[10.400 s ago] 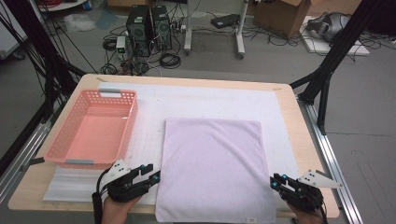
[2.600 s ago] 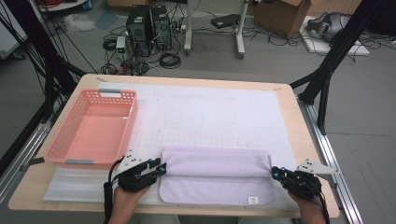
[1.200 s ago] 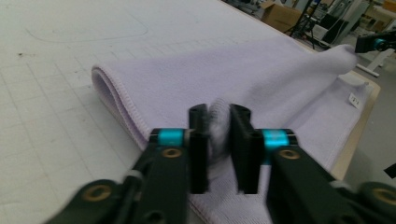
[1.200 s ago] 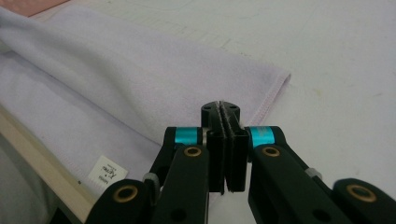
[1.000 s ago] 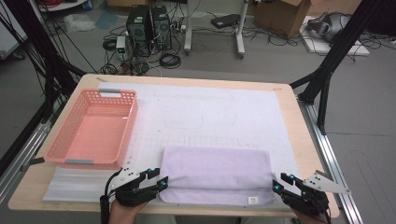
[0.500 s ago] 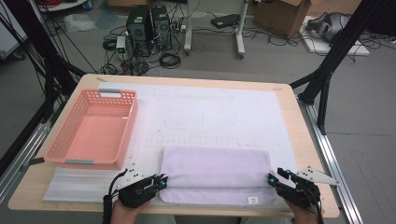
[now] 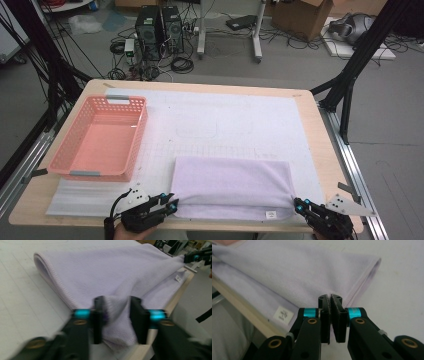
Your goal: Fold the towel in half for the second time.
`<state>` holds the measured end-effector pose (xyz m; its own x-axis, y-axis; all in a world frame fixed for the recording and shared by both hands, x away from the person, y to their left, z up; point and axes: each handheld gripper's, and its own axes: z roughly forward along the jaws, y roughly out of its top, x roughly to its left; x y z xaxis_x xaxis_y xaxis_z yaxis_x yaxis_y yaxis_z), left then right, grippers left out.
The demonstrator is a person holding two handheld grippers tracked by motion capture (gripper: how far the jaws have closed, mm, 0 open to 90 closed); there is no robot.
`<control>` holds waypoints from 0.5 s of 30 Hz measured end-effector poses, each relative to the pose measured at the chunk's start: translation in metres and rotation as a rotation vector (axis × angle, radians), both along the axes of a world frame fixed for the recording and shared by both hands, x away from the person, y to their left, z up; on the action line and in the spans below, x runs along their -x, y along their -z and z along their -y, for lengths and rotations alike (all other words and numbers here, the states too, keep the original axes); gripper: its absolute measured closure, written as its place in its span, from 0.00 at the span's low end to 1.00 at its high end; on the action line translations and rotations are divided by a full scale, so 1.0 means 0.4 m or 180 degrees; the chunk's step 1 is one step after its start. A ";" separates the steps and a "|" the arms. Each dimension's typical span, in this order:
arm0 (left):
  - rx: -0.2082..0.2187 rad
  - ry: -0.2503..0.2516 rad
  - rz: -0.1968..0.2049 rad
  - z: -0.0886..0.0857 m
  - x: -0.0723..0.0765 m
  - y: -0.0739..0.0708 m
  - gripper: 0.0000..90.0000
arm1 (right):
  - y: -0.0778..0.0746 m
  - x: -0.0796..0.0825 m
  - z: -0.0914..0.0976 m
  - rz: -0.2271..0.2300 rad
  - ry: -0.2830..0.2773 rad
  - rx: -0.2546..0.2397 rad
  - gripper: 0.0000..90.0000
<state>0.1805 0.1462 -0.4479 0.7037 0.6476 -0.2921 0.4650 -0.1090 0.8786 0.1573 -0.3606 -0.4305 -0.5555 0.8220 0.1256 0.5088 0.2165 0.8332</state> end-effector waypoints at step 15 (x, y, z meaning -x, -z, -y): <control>-0.0172 -0.0108 -0.0066 0.030 -0.029 0.006 0.73 | 0.017 -0.055 -0.082 -0.0080 -0.0118 0.0338 0.82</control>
